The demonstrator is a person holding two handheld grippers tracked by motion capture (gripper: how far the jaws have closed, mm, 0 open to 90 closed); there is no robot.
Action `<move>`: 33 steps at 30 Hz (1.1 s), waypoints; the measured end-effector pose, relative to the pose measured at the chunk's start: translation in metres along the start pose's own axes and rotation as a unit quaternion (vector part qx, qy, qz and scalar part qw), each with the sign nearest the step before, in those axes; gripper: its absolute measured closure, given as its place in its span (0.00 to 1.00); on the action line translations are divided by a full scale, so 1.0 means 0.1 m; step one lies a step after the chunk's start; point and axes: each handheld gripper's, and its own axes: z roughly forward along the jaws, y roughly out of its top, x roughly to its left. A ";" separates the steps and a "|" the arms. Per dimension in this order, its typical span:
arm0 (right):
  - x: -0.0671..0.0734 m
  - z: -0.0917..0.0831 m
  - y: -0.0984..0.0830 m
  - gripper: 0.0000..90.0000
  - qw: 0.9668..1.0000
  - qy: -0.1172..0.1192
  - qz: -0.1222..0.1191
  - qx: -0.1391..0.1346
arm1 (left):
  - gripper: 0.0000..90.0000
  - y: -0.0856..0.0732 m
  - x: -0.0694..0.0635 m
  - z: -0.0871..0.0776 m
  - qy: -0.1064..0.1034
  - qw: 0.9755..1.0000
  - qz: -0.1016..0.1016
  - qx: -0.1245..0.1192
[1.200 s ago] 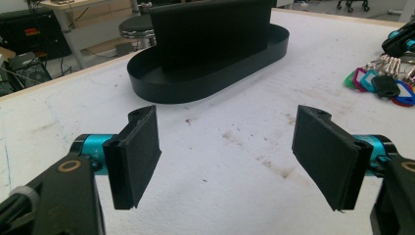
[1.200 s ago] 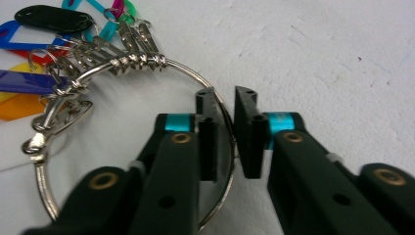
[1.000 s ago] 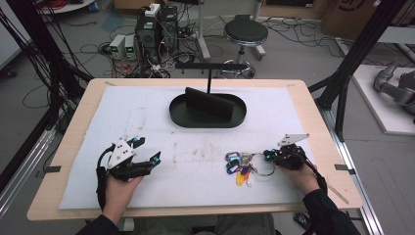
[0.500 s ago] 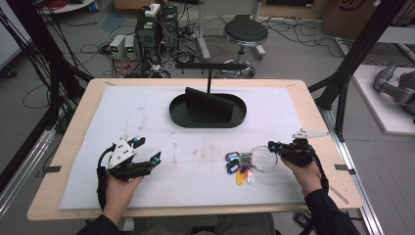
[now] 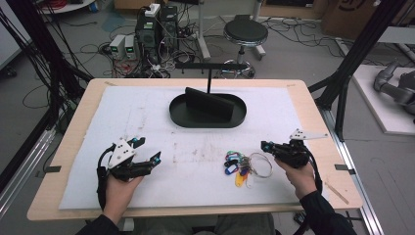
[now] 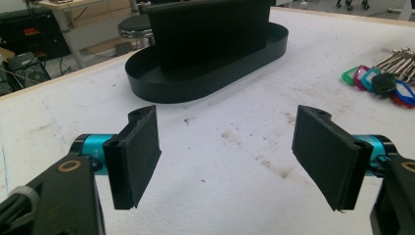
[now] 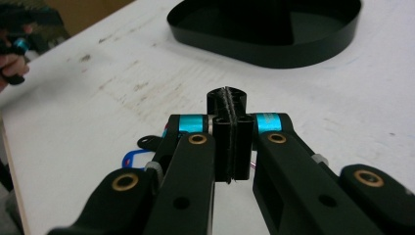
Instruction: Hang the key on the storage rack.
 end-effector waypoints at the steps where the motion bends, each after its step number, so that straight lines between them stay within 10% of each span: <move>1: 0.01 0.02 0.00 1.00 1.000 -0.002 -0.005 0.006 | 0.29 0.00 0.00 0.00 0.000 1.000 0.001 0.000; 13: -0.19 -0.12 -0.12 0.84 0.997 -0.049 -0.017 0.058 | 0.29 0.05 -0.02 0.08 -0.011 1.000 0.003 -0.004; 19: -0.26 -0.20 -0.18 0.76 0.996 -0.069 -0.004 0.057 | 0.29 0.17 -0.14 0.27 -0.062 0.998 -0.007 -0.004; 33: -0.33 -0.23 -0.19 0.72 0.997 -0.060 -0.011 0.057 | 0.36 0.57 -0.67 0.87 -0.186 0.982 0.003 0.009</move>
